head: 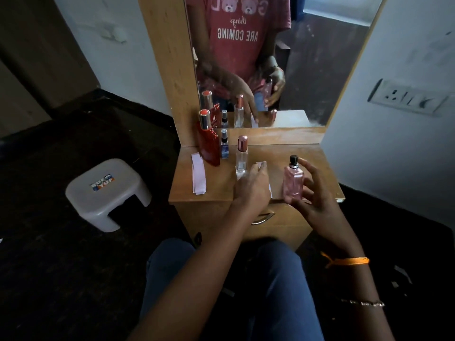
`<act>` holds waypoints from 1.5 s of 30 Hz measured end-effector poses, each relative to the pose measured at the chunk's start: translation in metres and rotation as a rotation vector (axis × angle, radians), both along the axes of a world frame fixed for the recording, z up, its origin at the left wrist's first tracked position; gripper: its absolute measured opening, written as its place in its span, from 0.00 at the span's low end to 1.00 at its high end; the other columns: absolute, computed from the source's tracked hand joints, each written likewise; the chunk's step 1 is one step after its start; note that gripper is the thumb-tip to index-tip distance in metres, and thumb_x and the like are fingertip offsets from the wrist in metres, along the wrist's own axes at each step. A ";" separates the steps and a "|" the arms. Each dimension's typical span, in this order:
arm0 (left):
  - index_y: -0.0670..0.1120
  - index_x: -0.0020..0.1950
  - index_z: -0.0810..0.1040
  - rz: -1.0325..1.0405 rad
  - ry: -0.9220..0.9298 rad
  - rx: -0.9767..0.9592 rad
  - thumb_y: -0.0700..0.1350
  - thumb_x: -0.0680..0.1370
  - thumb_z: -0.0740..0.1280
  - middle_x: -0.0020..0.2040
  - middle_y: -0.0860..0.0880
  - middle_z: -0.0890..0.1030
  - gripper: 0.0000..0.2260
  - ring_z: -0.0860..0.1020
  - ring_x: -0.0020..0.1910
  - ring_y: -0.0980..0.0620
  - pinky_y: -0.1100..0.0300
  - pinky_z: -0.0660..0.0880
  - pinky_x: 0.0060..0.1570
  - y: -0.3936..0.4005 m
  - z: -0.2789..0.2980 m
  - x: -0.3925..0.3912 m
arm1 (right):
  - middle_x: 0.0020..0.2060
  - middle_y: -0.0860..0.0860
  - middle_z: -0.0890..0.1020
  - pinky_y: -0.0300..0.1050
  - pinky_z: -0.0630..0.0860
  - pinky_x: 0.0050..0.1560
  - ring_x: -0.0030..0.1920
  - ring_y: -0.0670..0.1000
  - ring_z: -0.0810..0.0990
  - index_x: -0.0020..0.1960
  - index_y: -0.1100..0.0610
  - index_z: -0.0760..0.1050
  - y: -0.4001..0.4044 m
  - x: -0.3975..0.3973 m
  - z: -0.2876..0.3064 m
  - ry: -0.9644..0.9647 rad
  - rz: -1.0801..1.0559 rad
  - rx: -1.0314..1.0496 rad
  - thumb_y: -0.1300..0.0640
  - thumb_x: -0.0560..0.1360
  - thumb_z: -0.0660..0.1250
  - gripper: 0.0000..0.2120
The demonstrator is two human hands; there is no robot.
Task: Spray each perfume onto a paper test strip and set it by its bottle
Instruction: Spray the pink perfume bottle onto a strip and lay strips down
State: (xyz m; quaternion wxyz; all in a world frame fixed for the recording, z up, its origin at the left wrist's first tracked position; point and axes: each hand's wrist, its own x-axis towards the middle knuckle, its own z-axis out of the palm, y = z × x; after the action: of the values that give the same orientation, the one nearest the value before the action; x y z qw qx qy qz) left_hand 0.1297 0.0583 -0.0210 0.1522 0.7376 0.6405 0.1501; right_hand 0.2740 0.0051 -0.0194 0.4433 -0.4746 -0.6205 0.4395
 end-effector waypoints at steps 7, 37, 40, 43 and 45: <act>0.40 0.73 0.58 0.047 0.244 -0.001 0.37 0.78 0.61 0.62 0.41 0.74 0.24 0.76 0.57 0.44 0.53 0.75 0.52 0.012 -0.006 0.012 | 0.62 0.51 0.75 0.53 0.78 0.58 0.56 0.51 0.80 0.73 0.43 0.57 0.000 -0.004 0.007 0.042 0.035 0.002 0.55 0.67 0.72 0.40; 0.51 0.51 0.60 0.145 -0.573 -0.033 0.39 0.71 0.71 0.45 0.50 0.79 0.21 0.78 0.43 0.49 0.59 0.71 0.41 -0.036 0.019 -0.030 | 0.48 0.53 0.78 0.52 0.79 0.39 0.44 0.55 0.80 0.67 0.44 0.64 -0.001 -0.029 0.008 0.480 0.071 -0.137 0.62 0.70 0.59 0.28; 0.51 0.52 0.61 0.104 -0.624 -0.073 0.43 0.71 0.71 0.40 0.55 0.76 0.20 0.76 0.42 0.53 0.57 0.72 0.43 -0.045 0.025 -0.036 | 0.46 0.52 0.78 0.48 0.78 0.33 0.39 0.53 0.78 0.69 0.43 0.64 -0.003 -0.038 0.009 0.524 0.074 -0.123 0.61 0.72 0.59 0.28; 0.50 0.54 0.64 0.128 -0.698 -0.137 0.41 0.72 0.70 0.42 0.51 0.81 0.17 0.79 0.47 0.50 0.57 0.73 0.47 -0.048 0.027 -0.042 | 0.43 0.52 0.76 0.44 0.76 0.29 0.35 0.49 0.78 0.70 0.44 0.64 -0.007 -0.046 0.012 0.564 0.081 -0.112 0.60 0.74 0.60 0.26; 0.50 0.54 0.68 0.148 -0.754 -0.160 0.41 0.73 0.70 0.44 0.48 0.83 0.15 0.79 0.47 0.51 0.59 0.73 0.48 -0.050 0.029 -0.044 | 0.44 0.55 0.74 0.40 0.74 0.27 0.33 0.47 0.77 0.69 0.44 0.65 -0.010 -0.049 0.014 0.591 0.082 -0.119 0.61 0.75 0.63 0.25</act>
State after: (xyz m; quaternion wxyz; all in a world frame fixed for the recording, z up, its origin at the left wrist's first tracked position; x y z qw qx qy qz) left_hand 0.0854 0.0086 0.0077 0.4226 0.5685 0.6006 0.3709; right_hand 0.2247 -0.0048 -0.0051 0.5581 -0.3259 -0.4566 0.6115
